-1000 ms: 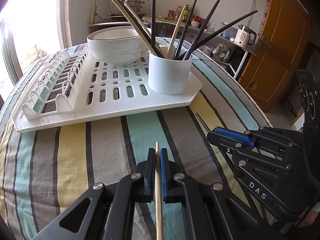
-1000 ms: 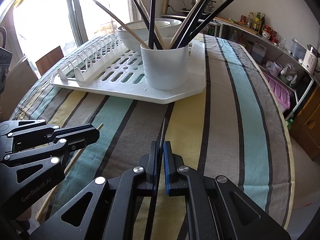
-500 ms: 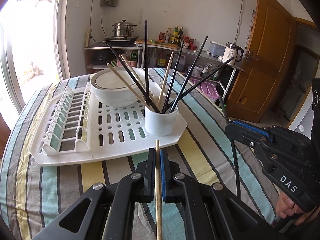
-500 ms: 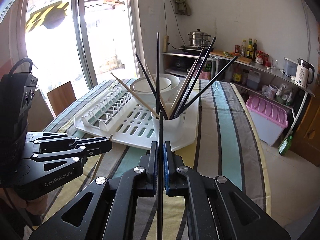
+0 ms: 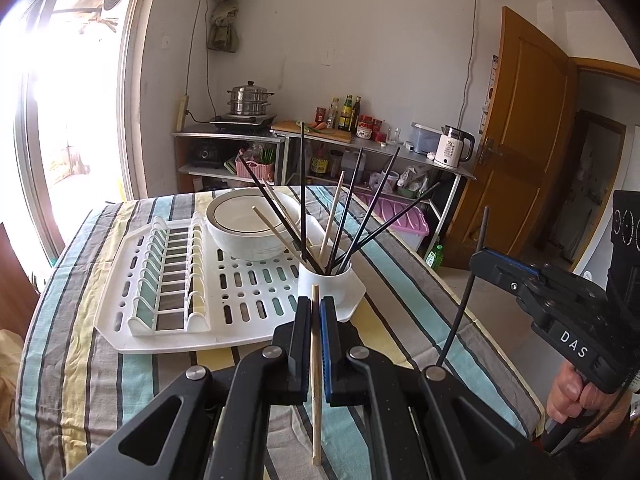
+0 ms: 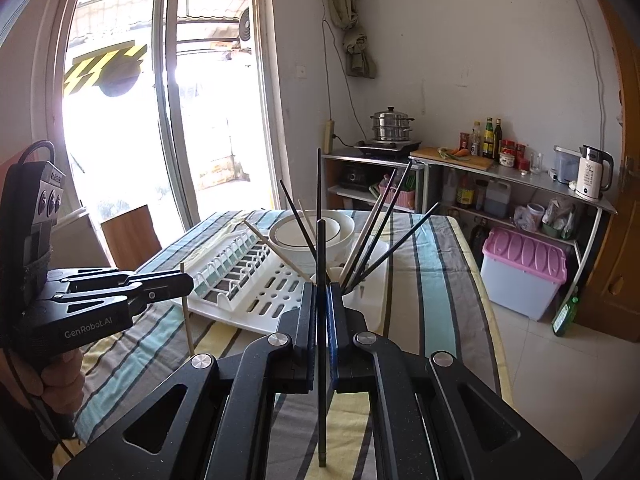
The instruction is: Organize utensils
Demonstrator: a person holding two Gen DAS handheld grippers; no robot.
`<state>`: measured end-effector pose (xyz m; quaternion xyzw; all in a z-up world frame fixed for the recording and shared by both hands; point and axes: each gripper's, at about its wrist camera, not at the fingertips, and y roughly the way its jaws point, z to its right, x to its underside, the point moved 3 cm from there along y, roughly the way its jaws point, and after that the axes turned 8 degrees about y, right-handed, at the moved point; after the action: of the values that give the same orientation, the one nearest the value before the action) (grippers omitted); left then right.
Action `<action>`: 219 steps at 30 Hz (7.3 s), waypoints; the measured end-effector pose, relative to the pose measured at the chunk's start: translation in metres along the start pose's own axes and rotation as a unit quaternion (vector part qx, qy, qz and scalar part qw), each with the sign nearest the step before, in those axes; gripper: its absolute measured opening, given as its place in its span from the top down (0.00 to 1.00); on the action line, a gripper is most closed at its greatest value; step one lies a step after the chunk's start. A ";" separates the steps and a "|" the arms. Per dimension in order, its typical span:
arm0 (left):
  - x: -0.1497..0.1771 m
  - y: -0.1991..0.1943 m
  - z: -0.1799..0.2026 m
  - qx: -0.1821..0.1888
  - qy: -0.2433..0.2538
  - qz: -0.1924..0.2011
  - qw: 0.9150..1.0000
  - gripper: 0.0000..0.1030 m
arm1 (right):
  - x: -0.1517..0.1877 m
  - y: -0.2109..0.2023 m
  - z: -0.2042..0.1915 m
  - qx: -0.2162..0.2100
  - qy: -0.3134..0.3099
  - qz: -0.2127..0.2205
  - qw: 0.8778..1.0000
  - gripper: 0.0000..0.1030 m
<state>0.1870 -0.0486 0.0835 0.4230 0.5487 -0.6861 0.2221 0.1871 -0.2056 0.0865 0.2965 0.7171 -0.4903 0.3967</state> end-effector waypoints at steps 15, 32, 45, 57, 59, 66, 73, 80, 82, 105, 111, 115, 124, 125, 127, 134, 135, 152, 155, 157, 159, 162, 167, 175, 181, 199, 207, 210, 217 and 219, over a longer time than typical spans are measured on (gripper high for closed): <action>0.011 -0.033 -0.004 0.003 0.000 0.014 1.000 0.96 | 0.005 -0.023 -0.002 0.004 0.001 0.013 1.000 0.96; -0.031 -0.019 -0.001 0.009 0.022 0.023 0.999 0.96 | -0.017 -0.022 0.001 0.005 0.004 0.029 1.000 0.96; -0.098 0.005 -0.005 0.021 0.024 0.051 0.998 0.96 | -0.058 0.001 -0.005 -0.001 -0.008 0.052 0.999 0.96; -0.148 0.042 -0.020 0.027 0.008 0.067 0.997 0.96 | -0.094 0.029 -0.004 -0.004 -0.007 0.076 0.997 0.96; -0.153 0.049 -0.023 0.030 0.005 0.068 0.997 0.96 | -0.097 0.034 -0.002 -0.005 -0.003 0.078 0.997 0.96; -0.163 0.070 -0.027 0.035 0.005 0.071 0.997 0.96 | -0.106 0.048 0.003 -0.005 0.004 0.082 0.997 0.96; -0.161 0.091 -0.030 0.038 0.003 0.062 0.997 0.96 | -0.107 0.063 0.006 -0.003 0.007 0.076 0.997 0.96; -0.149 0.113 -0.032 0.044 0.001 0.050 0.998 0.96 | -0.098 0.082 0.013 0.001 0.014 0.057 0.998 0.96; -0.145 0.119 -0.033 0.046 0.000 0.046 0.998 0.96 | -0.095 0.085 0.014 0.001 0.017 0.051 0.999 0.96; -0.094 0.111 -0.039 0.034 0.004 0.021 0.999 0.96 | -0.063 0.084 0.027 0.018 0.024 0.019 0.999 0.95; -0.089 0.102 -0.037 0.030 0.009 0.018 0.999 0.96 | -0.061 0.079 0.028 0.018 0.027 0.012 0.999 0.95; -0.085 0.098 -0.037 0.020 0.009 0.013 1.000 0.95 | -0.061 0.075 0.028 0.023 0.024 0.013 0.999 0.91; -0.069 0.072 -0.035 0.010 0.011 0.025 1.000 0.91 | -0.050 0.058 0.025 0.017 0.022 0.019 0.999 0.86; -0.065 0.068 -0.034 0.009 0.011 0.028 1.000 0.90 | -0.047 0.056 0.025 0.017 0.024 0.019 0.999 0.86; -0.054 0.058 -0.032 0.007 0.012 0.034 0.999 0.87 | -0.040 0.049 0.025 0.016 0.026 0.019 0.999 0.84; -0.003 0.039 -0.021 -0.001 0.002 0.024 1.000 0.85 | -0.005 0.027 0.021 0.017 0.029 0.014 0.999 0.74; 0.004 0.037 -0.020 -0.004 0.000 0.023 1.000 0.85 | 0.001 0.023 0.019 0.018 0.030 0.011 0.999 0.74; 0.089 -0.021 -0.001 -0.055 -0.011 0.023 0.998 0.85 | 0.075 -0.027 -0.014 0.026 0.006 -0.010 1.000 0.74; 0.099 -0.030 -0.001 -0.062 -0.015 0.023 0.998 0.85 | 0.081 -0.036 -0.018 0.028 0.004 -0.004 1.000 0.74; 0.105 -0.036 0.000 -0.066 -0.015 0.024 0.997 0.85 | 0.086 -0.040 -0.020 0.031 0.003 -0.004 1.000 0.74; 0.111 -0.039 0.001 -0.073 -0.013 0.026 0.997 0.85 | 0.090 -0.043 -0.022 0.032 0.001 -0.004 0.999 0.74; 0.117 -0.044 0.003 -0.082 -0.004 0.028 0.996 0.85 | 0.098 -0.047 -0.024 0.034 0.001 -0.008 0.999 0.74; 0.125 -0.042 0.003 -0.082 -0.004 0.019 0.996 0.85 | 0.106 -0.046 -0.022 0.040 0.002 -0.016 0.999 0.74; 0.127 -0.035 0.002 -0.084 -0.002 0.011 0.996 0.85 | 0.109 -0.041 -0.021 0.041 0.000 -0.022 0.999 0.74; 0.128 -0.032 0.003 -0.085 0.001 0.010 0.996 0.85 | 0.109 -0.040 -0.022 0.040 0.000 -0.025 0.999 0.74; 0.130 -0.029 0.002 -0.083 0.002 0.006 0.997 0.85 | 0.109 -0.039 -0.022 0.041 -0.001 -0.026 0.999 0.74; 0.130 -0.029 0.002 -0.087 0.005 0.005 0.996 0.85 | 0.111 -0.038 -0.023 0.040 -0.004 -0.029 0.999 0.74; 0.130 -0.028 0.002 -0.090 0.005 0.006 0.996 0.85 | 0.111 -0.038 -0.023 0.040 -0.004 -0.030 0.999 0.74; 0.130 -0.028 0.001 -0.096 0.006 0.005 0.995 0.85 | 0.111 -0.038 -0.023 0.040 -0.003 -0.031 0.999 0.74; 0.130 -0.028 0.001 -0.097 0.007 0.005 0.995 0.85 | 0.111 -0.038 -0.023 0.040 -0.004 -0.031 0.999 0.74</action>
<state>0.0947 -0.0206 -0.0080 0.4065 0.6125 -0.6254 0.2617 0.0934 -0.1929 0.0137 0.2881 0.7044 -0.5317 0.3717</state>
